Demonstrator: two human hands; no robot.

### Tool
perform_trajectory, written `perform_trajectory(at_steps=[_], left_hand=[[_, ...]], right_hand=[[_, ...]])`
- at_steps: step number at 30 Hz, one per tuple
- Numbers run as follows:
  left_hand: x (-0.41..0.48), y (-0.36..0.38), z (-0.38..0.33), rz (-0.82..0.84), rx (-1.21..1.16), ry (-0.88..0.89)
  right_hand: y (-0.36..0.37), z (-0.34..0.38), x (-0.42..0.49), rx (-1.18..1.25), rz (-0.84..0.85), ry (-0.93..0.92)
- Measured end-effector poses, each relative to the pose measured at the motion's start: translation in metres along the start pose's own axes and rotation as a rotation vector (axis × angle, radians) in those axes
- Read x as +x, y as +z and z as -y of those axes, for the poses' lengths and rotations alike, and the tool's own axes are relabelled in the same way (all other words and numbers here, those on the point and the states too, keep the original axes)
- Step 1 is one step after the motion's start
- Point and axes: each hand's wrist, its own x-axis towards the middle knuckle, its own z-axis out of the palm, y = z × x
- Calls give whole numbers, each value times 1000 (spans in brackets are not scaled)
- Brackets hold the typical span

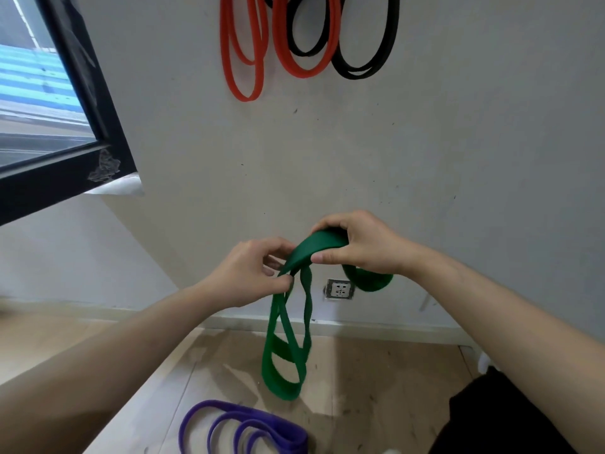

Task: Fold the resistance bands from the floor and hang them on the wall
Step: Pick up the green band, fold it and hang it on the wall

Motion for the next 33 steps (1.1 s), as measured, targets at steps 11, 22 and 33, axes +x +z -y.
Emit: perform_trajectory(at_steps=[11,22,33], left_hand=[[-2,-6,-6,88,18,-14],[-5,25,-10,-9,-315,-72],[3,30,-29,-36,-484,-84]], right_hand=[[-6,1,-6,147,-14,39],[-5,8,-11,407,-157,-19],[-19,12,-14,477,-277,-38]])
